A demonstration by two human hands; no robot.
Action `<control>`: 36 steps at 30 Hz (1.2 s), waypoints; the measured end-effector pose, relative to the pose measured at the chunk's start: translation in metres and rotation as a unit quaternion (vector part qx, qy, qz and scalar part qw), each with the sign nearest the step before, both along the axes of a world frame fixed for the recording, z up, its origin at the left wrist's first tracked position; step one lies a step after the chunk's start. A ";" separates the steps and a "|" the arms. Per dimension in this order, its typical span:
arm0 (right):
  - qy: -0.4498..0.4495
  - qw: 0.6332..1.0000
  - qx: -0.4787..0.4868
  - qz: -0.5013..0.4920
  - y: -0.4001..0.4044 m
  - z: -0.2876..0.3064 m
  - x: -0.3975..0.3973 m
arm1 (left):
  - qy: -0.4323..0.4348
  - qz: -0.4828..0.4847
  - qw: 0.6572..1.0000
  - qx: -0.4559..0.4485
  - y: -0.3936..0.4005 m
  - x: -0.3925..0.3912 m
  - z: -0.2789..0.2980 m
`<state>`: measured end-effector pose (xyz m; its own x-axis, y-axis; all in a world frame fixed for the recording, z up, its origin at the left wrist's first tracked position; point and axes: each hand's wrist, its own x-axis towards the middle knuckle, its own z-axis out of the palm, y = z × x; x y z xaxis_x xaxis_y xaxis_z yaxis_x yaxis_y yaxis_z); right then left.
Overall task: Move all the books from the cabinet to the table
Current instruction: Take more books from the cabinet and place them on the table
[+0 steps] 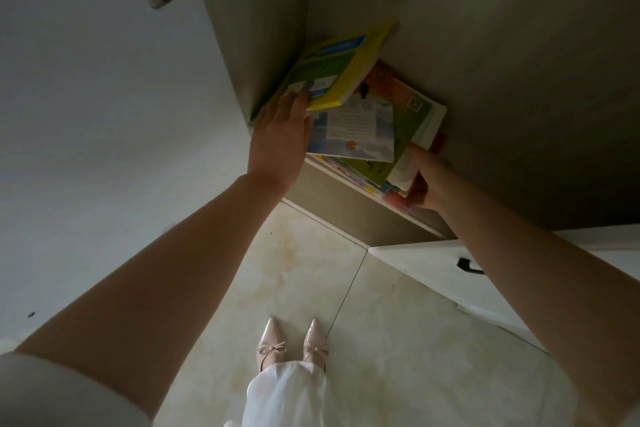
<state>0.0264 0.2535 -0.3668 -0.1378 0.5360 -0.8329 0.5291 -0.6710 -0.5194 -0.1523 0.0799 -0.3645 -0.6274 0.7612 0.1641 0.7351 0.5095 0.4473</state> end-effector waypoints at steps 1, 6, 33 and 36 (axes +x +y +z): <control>-0.010 1.000 0.005 -0.002 0.000 -0.001 -0.001 | 0.022 -0.012 1.000 -0.012 0.003 0.001 -0.001; -0.024 1.000 -0.014 -0.009 0.008 -0.008 0.002 | 0.079 -0.102 0.991 -0.047 0.010 0.013 -0.013; 0.103 0.992 -0.055 -0.043 0.003 -0.001 -0.004 | 0.043 -0.092 0.991 -0.085 0.004 0.009 -0.040; 0.115 0.992 -0.023 -0.054 -0.004 0.015 -0.011 | 0.007 -0.089 0.993 -0.072 0.003 0.004 -0.037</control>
